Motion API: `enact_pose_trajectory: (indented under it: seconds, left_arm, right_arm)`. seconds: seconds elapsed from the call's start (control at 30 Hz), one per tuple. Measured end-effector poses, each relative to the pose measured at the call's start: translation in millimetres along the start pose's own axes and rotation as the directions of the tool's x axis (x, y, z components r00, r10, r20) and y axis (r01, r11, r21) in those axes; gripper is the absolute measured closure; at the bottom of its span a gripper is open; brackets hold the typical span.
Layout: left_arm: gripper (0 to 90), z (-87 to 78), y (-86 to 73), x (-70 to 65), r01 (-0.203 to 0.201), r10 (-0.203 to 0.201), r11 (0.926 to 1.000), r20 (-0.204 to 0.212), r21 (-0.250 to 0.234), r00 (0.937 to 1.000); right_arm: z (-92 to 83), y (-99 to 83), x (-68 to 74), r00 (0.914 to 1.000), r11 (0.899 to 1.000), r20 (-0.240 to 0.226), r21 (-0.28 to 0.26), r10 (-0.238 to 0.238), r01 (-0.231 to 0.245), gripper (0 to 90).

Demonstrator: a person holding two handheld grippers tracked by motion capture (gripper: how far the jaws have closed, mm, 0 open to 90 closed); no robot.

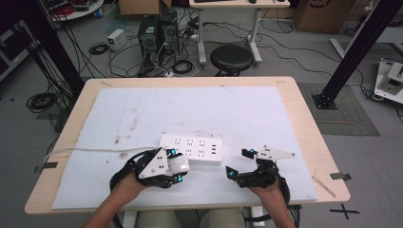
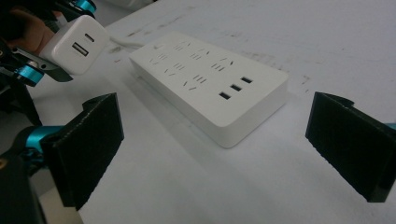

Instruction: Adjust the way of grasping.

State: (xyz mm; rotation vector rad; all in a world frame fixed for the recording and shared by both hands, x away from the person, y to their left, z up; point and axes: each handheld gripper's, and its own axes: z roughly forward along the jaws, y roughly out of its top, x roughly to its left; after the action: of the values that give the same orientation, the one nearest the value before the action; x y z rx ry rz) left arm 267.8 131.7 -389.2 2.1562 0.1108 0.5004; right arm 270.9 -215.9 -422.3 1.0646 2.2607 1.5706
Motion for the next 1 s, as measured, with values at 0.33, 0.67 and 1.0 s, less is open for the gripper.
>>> enact_pose_trajectory:
  seconds: [0.33,0.67,1.0]
  left_arm:
    - [42.5,14.3,2.7,-7.2,-0.099,0.098,0.9941,0.033,0.044,0.9947]
    - [42.5,26.1,5.8,-11.6,-0.156,0.155,0.9852,0.03,0.07,0.9875]
    - [42.5,33.4,5.5,-16.2,-0.191,0.189,0.9781,0.025,0.083,0.9816]
  right_arm:
    - [7.0,-1.6,4.3,0.9976,0.999,-0.059,0.035,0.035,-0.033,4.0]
    - [20.4,3.0,7.9,0.9833,0.992,-0.15,0.092,0.103,-0.09,4.0]
    - [38.1,2.5,14.8,0.9652,0.981,-0.215,0.152,0.149,-0.117,4.1]
